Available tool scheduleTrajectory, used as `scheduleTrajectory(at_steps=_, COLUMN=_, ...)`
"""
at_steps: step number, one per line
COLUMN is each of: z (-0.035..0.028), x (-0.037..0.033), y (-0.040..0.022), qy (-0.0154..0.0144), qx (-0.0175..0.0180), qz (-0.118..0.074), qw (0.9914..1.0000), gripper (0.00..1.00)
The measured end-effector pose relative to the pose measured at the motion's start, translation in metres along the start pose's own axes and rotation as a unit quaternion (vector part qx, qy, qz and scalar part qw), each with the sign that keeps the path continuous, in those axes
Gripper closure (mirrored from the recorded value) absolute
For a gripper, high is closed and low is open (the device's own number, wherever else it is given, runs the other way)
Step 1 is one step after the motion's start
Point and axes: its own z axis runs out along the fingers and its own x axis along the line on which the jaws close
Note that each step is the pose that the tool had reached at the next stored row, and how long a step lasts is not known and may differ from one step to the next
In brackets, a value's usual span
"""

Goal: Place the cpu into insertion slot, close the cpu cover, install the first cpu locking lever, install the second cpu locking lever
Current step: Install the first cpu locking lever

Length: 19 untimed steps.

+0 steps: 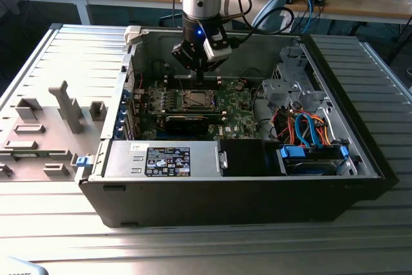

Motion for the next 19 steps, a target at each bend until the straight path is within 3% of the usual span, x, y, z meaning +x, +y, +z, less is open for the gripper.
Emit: scheduleTrajectory(at_steps=19, z=0.0, x=0.0, y=0.0, qy=0.0002, qx=-0.0003, qz=-0.009, qw=0.99995, gripper=0.89)
